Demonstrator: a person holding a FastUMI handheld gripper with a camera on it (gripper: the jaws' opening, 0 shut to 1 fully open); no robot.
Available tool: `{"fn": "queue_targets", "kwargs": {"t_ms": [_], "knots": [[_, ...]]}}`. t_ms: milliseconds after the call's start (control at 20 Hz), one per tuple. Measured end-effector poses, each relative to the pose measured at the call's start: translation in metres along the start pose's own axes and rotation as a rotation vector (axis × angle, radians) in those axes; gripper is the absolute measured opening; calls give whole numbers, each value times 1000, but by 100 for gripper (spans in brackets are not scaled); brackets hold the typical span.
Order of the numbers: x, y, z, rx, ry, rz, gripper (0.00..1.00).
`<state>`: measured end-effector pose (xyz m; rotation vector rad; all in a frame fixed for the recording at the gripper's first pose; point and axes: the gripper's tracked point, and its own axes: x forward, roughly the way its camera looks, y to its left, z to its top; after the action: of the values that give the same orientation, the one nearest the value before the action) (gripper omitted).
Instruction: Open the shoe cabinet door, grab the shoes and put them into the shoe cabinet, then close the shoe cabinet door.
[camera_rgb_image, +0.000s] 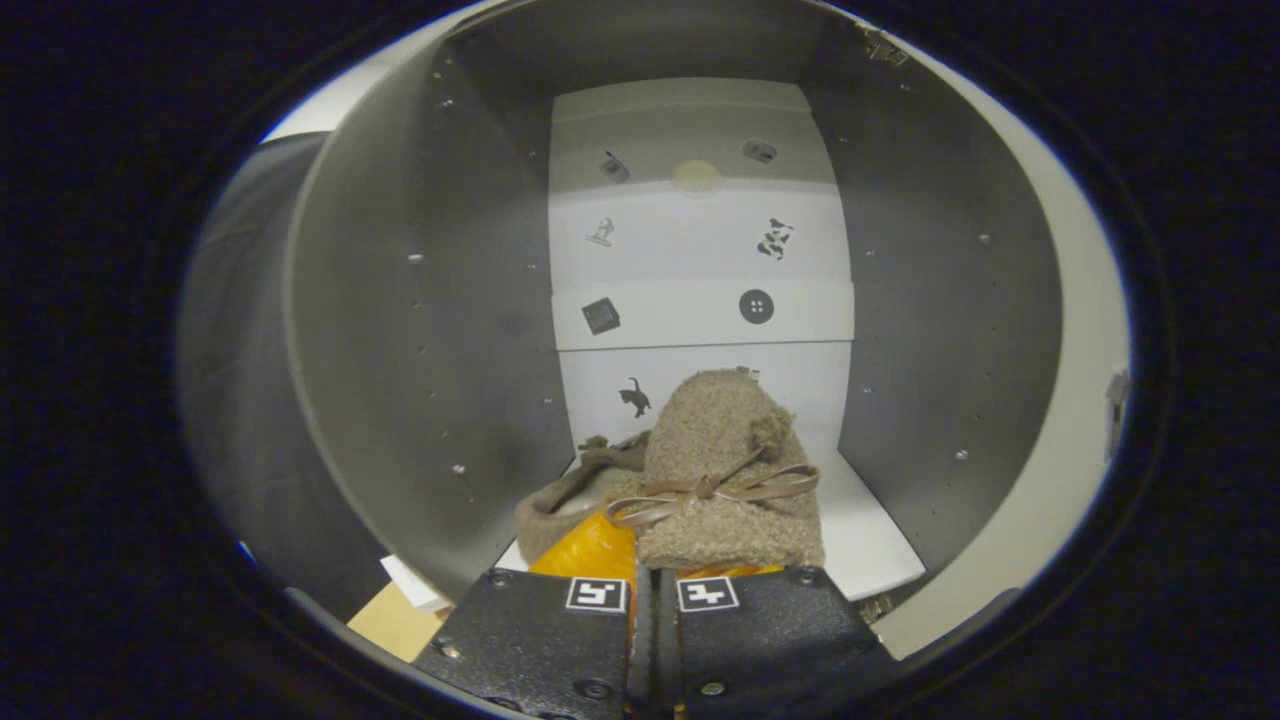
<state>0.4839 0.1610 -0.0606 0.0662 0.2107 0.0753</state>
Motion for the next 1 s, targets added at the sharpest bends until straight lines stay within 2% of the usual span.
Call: {"fn": "queue_targets", "kwargs": {"t_ms": [300, 500, 600, 700, 850, 900, 1000], "knots": [[80, -33, -4, 13, 84, -66, 6], [98, -48, -20, 33, 161, -101, 6], [101, -52, -30, 22, 221, -117, 9], [102, -46, -39, 23, 272, -94, 13], [95, -42, -35, 16, 280, -91, 21], [93, -35, -34, 19, 281, -76, 28], [85, -28, -31, 23, 282, -62, 53]]}}
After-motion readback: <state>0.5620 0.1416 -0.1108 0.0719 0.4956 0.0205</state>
